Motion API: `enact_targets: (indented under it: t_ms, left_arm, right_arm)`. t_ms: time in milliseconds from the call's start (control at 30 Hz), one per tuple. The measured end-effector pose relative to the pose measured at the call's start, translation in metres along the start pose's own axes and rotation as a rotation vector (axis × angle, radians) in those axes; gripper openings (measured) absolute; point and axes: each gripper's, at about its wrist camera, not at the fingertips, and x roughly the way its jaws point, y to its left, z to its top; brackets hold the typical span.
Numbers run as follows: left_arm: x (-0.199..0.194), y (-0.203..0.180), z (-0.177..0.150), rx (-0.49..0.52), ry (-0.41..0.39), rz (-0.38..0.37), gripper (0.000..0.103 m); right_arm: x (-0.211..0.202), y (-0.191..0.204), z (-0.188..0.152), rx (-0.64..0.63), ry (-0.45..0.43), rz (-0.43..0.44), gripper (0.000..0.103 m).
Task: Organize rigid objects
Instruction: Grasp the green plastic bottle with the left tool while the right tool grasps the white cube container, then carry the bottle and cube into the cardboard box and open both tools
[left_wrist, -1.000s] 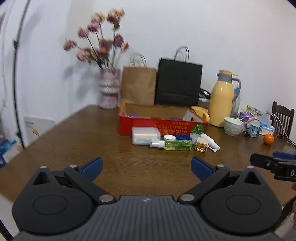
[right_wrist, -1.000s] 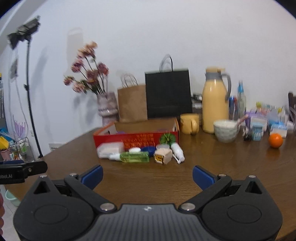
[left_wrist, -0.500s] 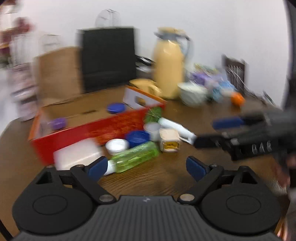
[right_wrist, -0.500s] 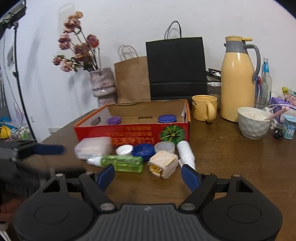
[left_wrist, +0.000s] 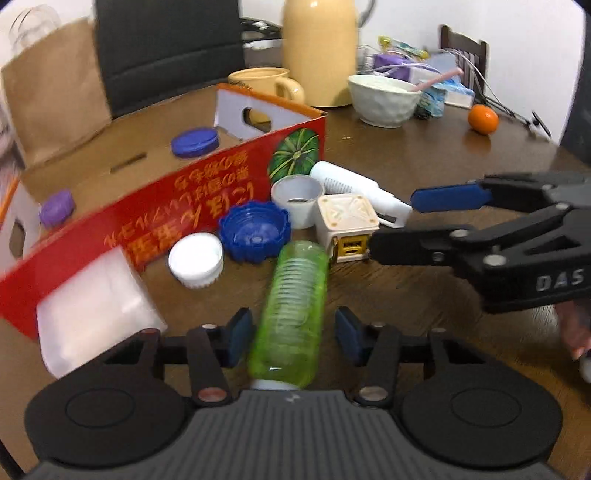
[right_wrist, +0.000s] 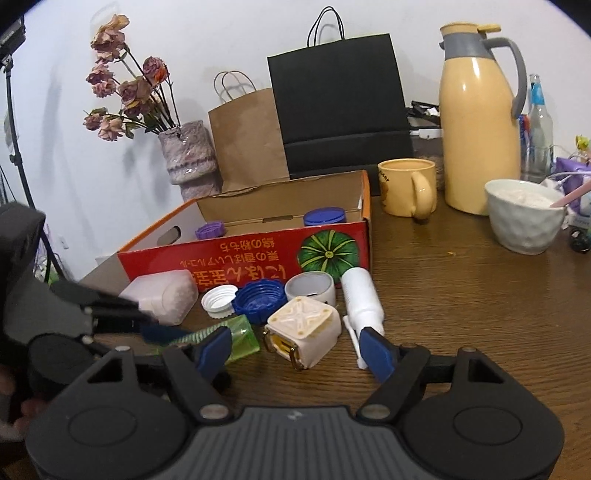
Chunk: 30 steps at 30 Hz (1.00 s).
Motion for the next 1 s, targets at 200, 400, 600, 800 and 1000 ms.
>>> enact_targets:
  t_ms: [200, 400, 600, 800, 1000]
  left_arm:
    - [-0.005, -0.002, -0.007, -0.094, -0.045, 0.052, 0.031]
    - [-0.045, -0.002, -0.043, -0.236, -0.101, 0.073, 0.031]
    - [-0.086, -0.012, -0.075, -0.253, -0.146, 0.155, 0.031]
    - [-0.126, -0.015, -0.108, -0.363, -0.203, 0.202, 0.031]
    - [-0.151, -0.024, -0.122, -0.432, -0.260, 0.192, 0.031]
  right_arm:
    - [0.022, 0.007, 0.006, 0.037, 0.008, -0.022, 0.073]
    - [0.044, 0.021, 0.006, -0.037, 0.012, -0.134, 0.066]
    - [0.040, 0.028, -0.002, -0.072, 0.056, -0.147, 0.056]
    - [-0.015, 0.049, -0.039, -0.120, 0.101, -0.004, 0.056]
    - [-0.062, 0.079, -0.074, -0.163, 0.103, 0.036, 0.056]
